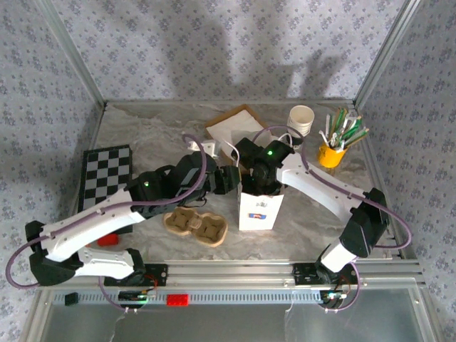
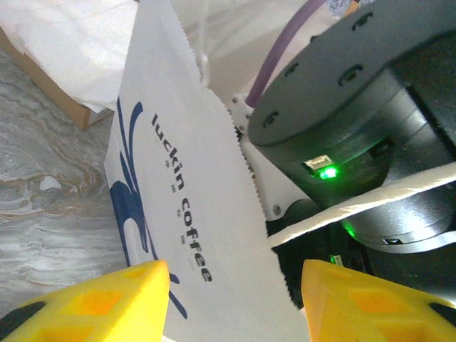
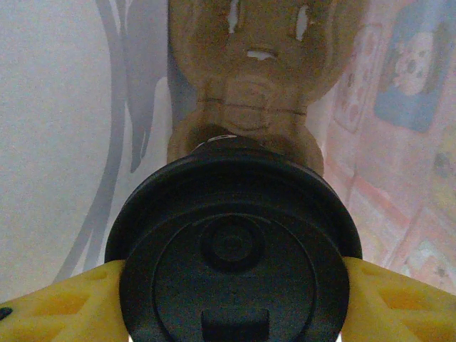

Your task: Pack the takeout coffee

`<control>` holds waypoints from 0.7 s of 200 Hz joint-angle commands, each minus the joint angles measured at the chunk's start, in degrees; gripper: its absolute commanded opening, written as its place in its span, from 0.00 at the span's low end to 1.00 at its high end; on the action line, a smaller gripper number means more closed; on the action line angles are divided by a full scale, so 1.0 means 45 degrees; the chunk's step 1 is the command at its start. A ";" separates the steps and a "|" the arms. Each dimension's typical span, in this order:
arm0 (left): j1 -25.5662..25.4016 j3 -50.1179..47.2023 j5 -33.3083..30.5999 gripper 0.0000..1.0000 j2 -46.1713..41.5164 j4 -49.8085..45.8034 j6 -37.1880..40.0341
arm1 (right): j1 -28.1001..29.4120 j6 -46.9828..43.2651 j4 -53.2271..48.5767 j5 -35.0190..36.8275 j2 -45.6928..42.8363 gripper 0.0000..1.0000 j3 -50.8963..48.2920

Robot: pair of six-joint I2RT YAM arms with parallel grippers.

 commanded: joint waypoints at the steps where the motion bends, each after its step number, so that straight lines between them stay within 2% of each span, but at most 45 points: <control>1: 0.0117 0.0480 0.0232 0.52 -0.0447 -0.0547 0.0313 | -0.0076 0.0020 -0.0580 0.0750 -0.0254 0.53 -0.0167; 47: 0.0311 0.0451 -0.0076 0.53 -0.0912 -0.1390 0.0496 | -0.0075 0.0058 -0.0257 0.0528 -0.0189 0.53 -0.0545; 140: 0.0585 0.0187 -0.0203 0.54 -0.1099 -0.1577 0.0439 | -0.0041 0.0079 0.0073 0.0332 -0.0044 0.53 -0.0800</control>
